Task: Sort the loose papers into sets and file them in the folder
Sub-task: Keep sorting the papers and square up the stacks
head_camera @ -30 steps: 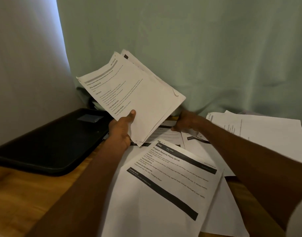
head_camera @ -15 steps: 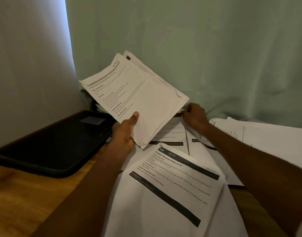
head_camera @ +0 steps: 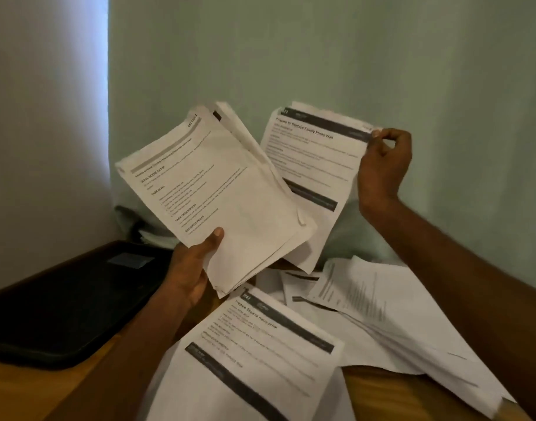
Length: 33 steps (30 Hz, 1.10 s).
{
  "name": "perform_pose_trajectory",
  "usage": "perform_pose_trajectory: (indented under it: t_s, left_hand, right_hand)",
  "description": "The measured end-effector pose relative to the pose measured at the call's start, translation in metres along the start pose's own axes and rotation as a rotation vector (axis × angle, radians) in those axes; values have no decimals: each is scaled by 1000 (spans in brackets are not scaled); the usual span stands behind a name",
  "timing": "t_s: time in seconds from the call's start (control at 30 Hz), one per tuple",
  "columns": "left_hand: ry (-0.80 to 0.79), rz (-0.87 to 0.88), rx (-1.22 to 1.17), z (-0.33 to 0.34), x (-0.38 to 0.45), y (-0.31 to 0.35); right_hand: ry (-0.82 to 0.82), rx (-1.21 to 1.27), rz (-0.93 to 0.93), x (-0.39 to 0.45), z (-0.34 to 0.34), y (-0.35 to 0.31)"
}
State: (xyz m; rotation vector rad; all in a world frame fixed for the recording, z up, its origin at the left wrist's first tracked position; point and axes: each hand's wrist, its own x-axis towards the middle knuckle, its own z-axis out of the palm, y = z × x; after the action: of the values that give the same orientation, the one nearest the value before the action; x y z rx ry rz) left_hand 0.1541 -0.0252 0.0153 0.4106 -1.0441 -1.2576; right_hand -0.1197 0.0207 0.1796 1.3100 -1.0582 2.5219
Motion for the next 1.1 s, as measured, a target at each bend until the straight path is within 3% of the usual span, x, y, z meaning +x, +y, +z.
perform_pose_trajectory:
  t_s: [0.13,0.27,0.5,0.63,0.77,0.9,1.0,1.1]
  left_hand:
    - [-74,-23,23,43,6,23]
    - [-214,-55,31,103,-2,29]
    - [-547,-446,216,127,-21,-51]
    - [-445,-497,279,123,-29,-87]
    - [-290,-526,295,113,-29,-104]
    - [-300,-504,313,115,-33,-107]
    - [-304,-492,319,117,-34,-106]
    - [-318,-462,302,113,-33,-108]
  right_hand:
    - [138,8,-25,33,-35,-32]
    - [173,-11,93,42,-84,-30]
    - [89,-124,245,-3,-178,17]
    - [46,-142,487,-35,-208,56]
    - [-236,-161,696,-61,-208,73]
    - [-414,-113,768,-71,-201,78]
    - [-439,-143,741,-75,-207,85]
    - [-322,-124,736,-74,-209,88]
